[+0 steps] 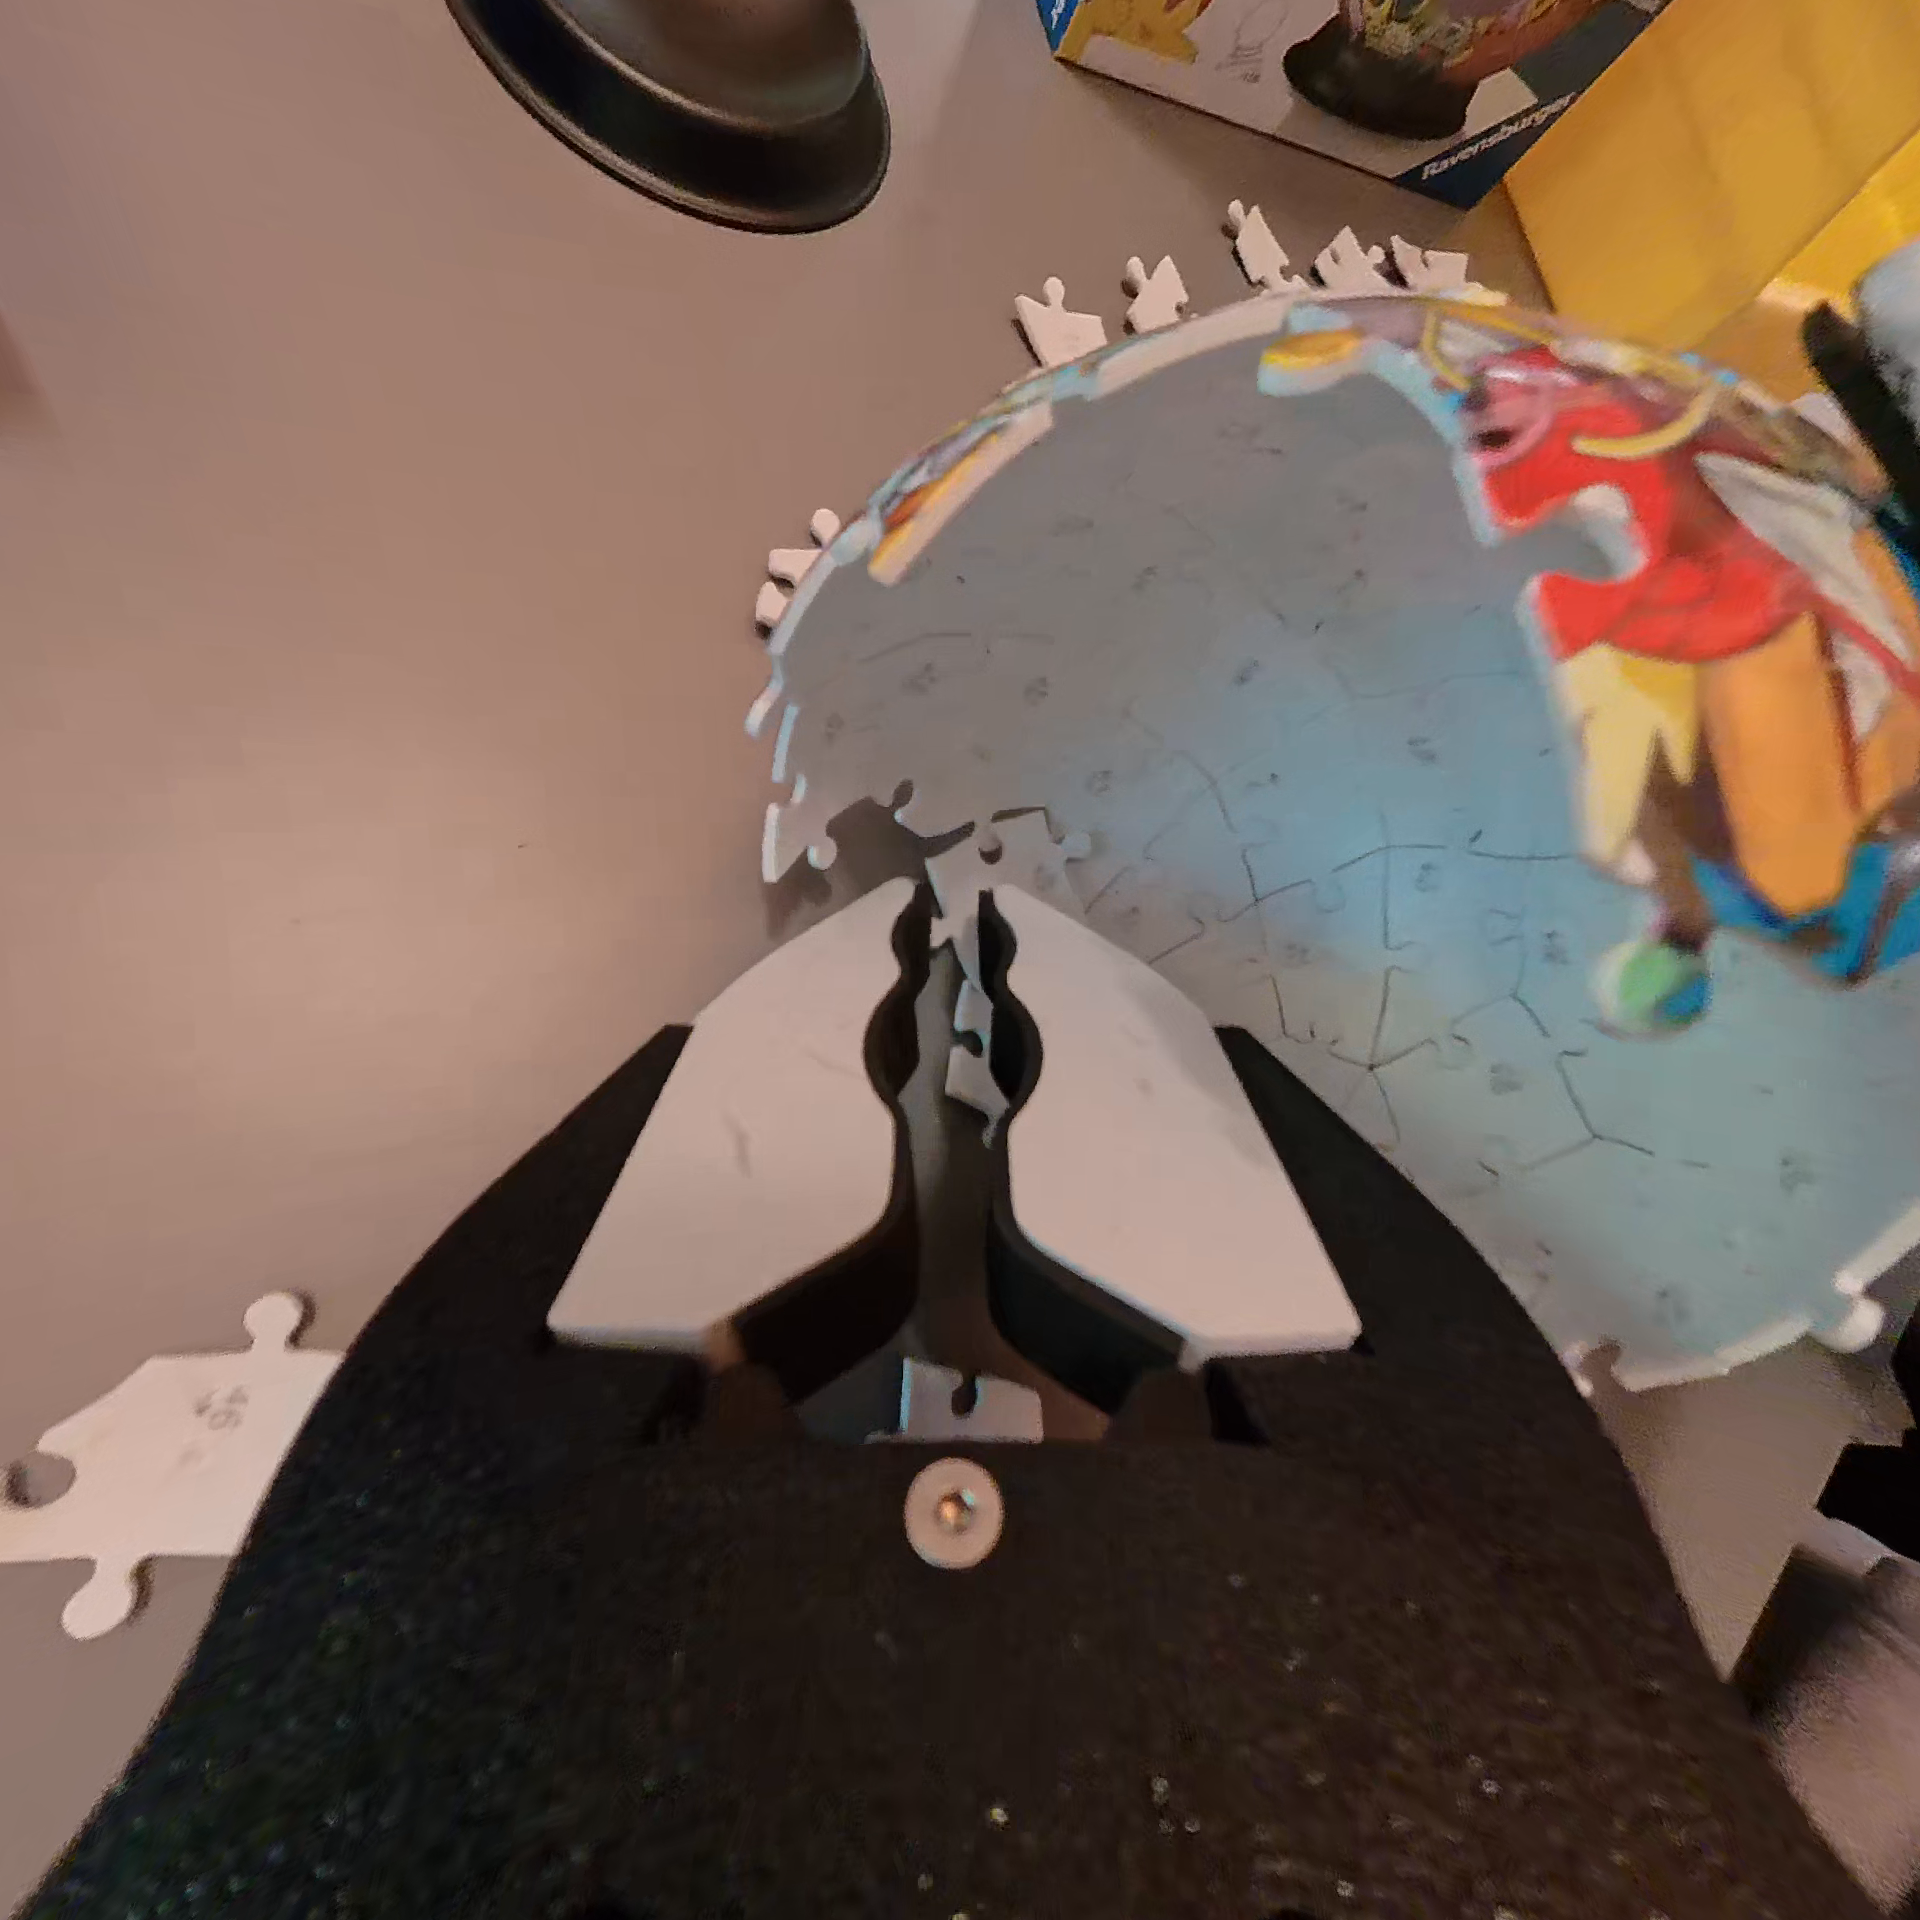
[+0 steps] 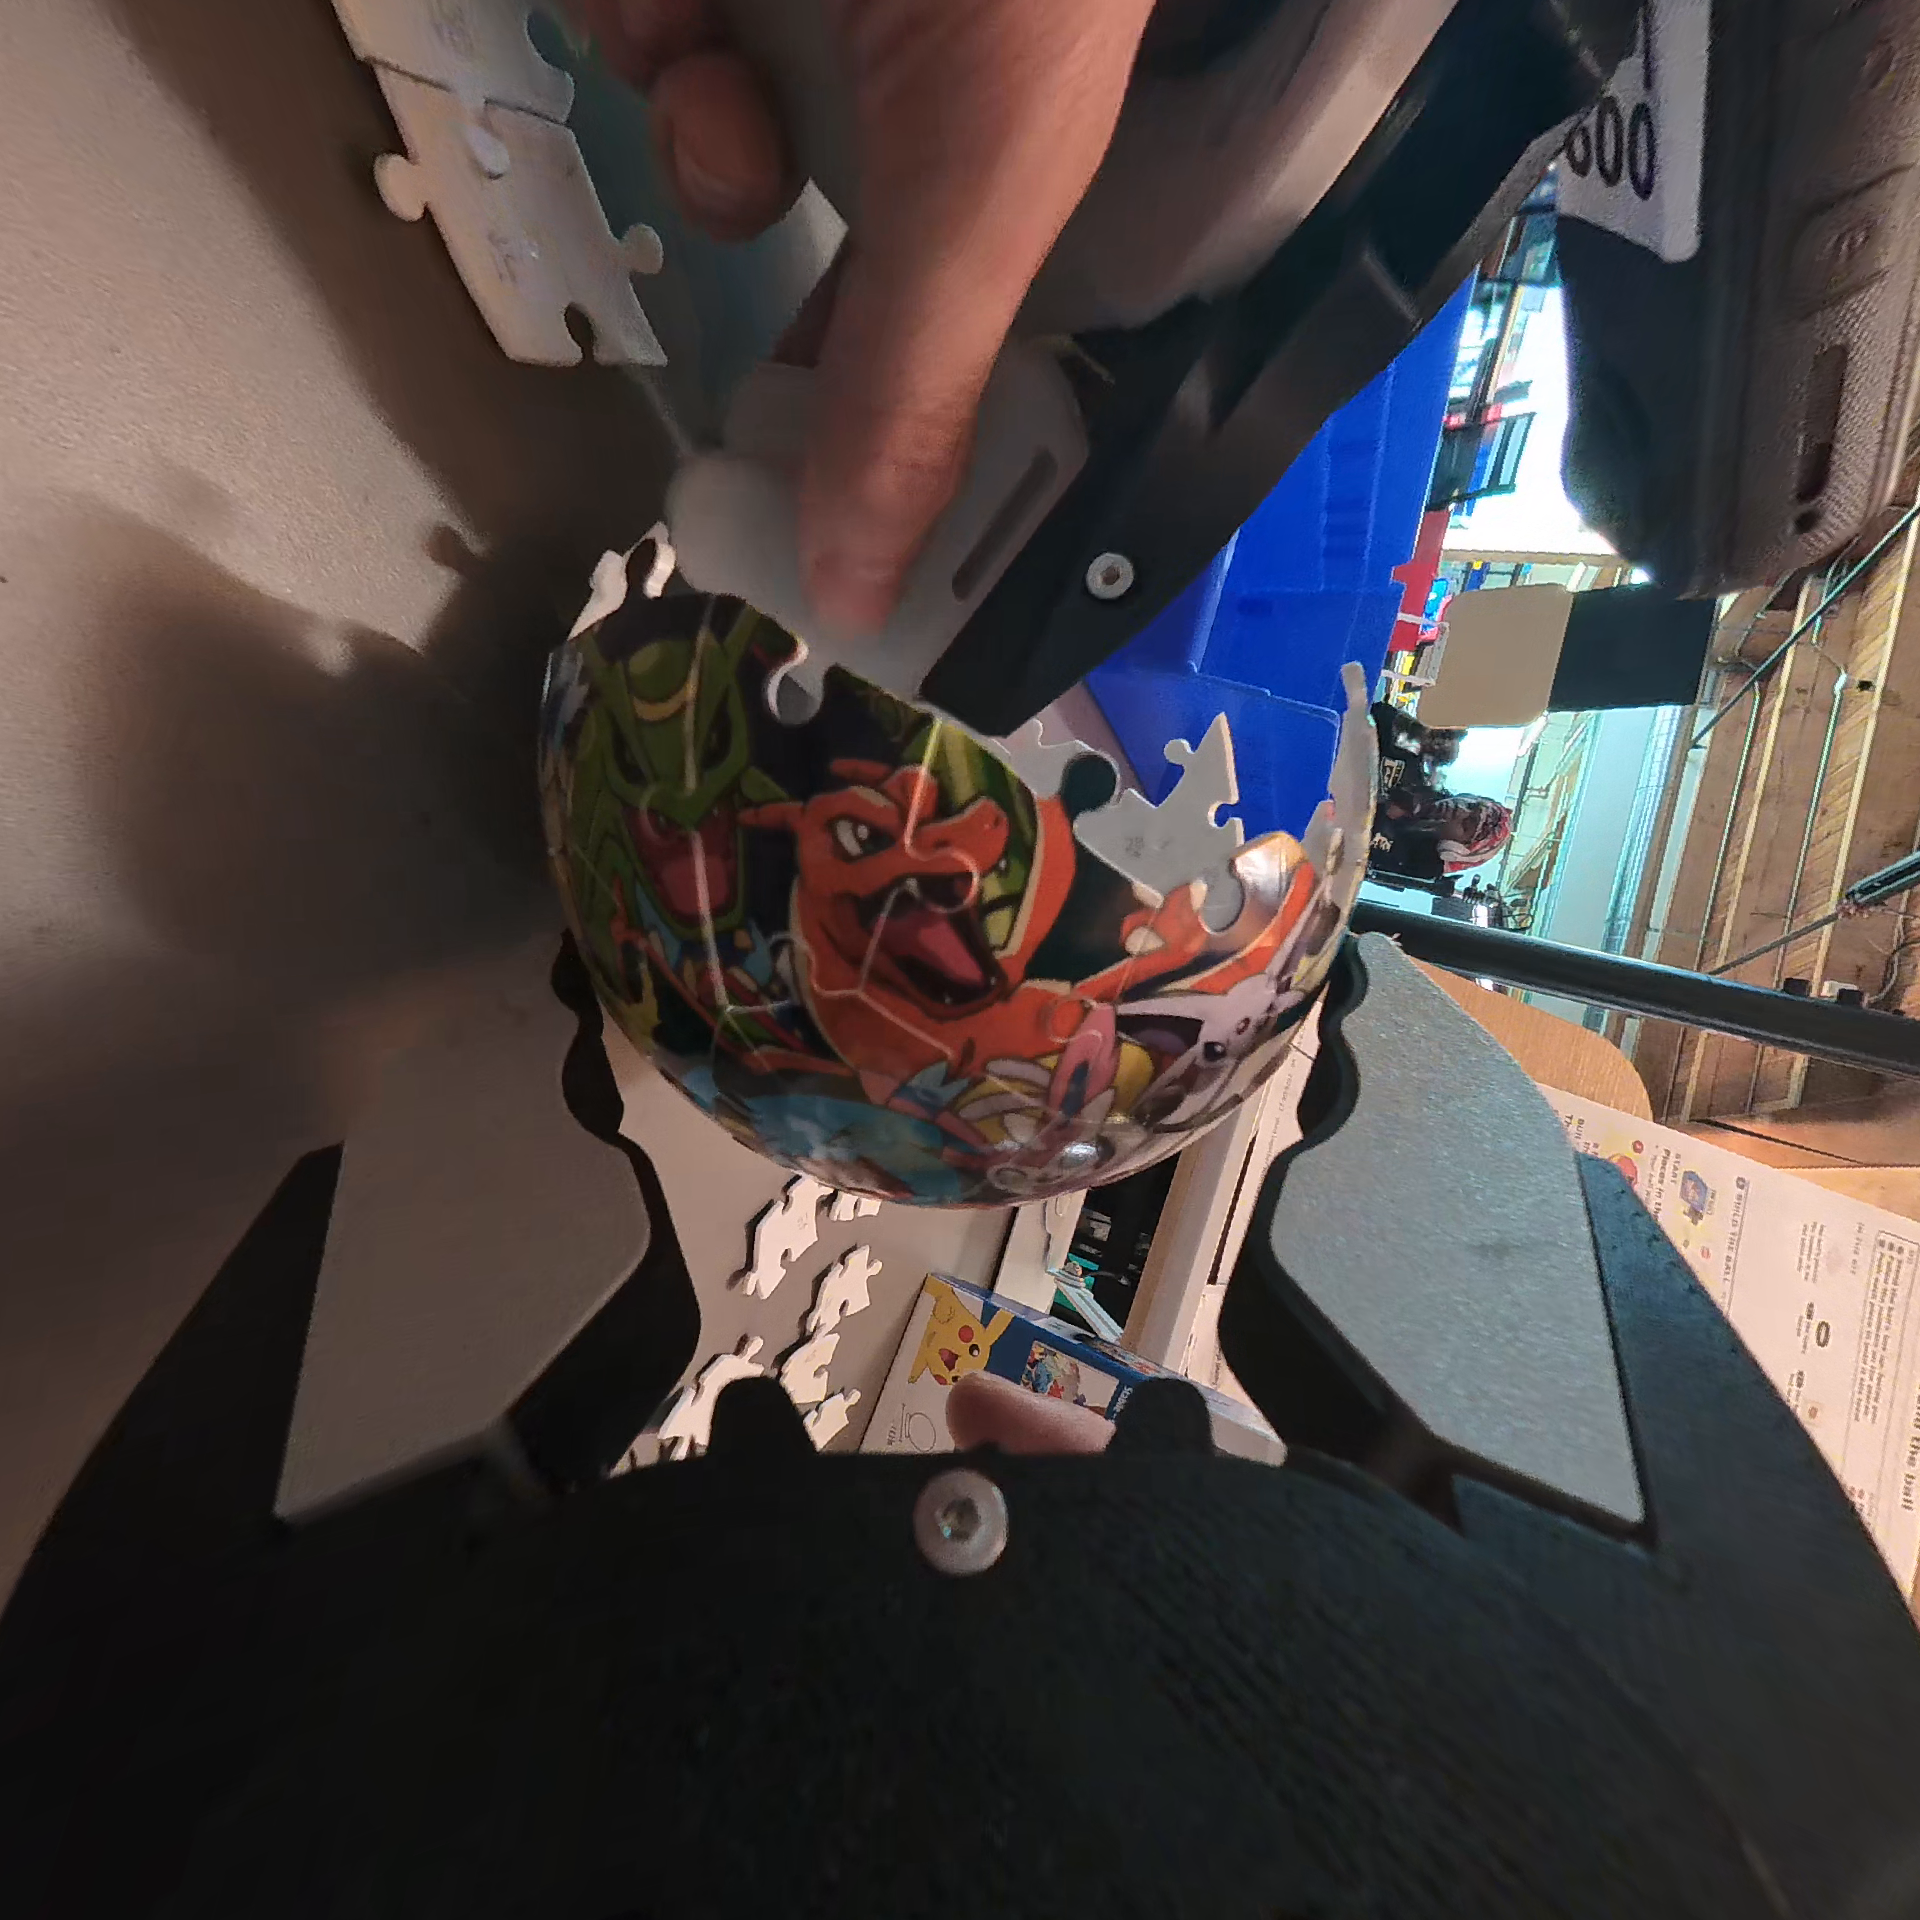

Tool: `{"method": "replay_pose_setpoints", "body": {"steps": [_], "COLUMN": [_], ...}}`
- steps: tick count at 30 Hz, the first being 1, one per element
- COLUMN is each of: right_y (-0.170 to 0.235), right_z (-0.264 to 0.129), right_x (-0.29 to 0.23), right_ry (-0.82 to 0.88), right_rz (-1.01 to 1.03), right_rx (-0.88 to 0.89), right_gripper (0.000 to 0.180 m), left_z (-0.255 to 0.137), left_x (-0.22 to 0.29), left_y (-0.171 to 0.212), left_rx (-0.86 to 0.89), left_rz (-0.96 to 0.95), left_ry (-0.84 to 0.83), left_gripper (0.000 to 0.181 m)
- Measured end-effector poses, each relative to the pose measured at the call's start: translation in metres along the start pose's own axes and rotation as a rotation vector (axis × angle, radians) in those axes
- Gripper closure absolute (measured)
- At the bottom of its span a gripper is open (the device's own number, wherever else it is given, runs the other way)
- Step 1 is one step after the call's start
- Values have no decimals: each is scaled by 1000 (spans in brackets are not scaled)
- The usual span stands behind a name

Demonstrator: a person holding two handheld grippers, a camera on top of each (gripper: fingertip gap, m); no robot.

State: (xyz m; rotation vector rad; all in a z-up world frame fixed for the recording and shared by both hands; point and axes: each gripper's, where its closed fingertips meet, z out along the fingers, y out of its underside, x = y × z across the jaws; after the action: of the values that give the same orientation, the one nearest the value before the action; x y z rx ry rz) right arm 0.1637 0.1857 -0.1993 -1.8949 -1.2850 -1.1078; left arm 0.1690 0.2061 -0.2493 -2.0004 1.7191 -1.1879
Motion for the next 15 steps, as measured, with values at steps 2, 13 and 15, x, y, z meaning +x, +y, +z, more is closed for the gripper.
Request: {"method": "replay_pose_setpoints", "body": {"steps": [2,13,15], "right_y": [0,0,0], "right_z": [0,-1,-1], "right_x": [0,0,0], "right_ry": [2,5,4], "right_rz": [0,2,3], "right_rx": [0,2,3], "right_gripper": [51,51,51], "left_z": [0,-16,-16], "left_x": [0,-3,-15], "left_y": [-1,-7,-7], "left_rx": [4,62,38], "left_rz": [0,146,201], "left_ry": [10,-10,-88], "left_gripper": [174,156,134]}}
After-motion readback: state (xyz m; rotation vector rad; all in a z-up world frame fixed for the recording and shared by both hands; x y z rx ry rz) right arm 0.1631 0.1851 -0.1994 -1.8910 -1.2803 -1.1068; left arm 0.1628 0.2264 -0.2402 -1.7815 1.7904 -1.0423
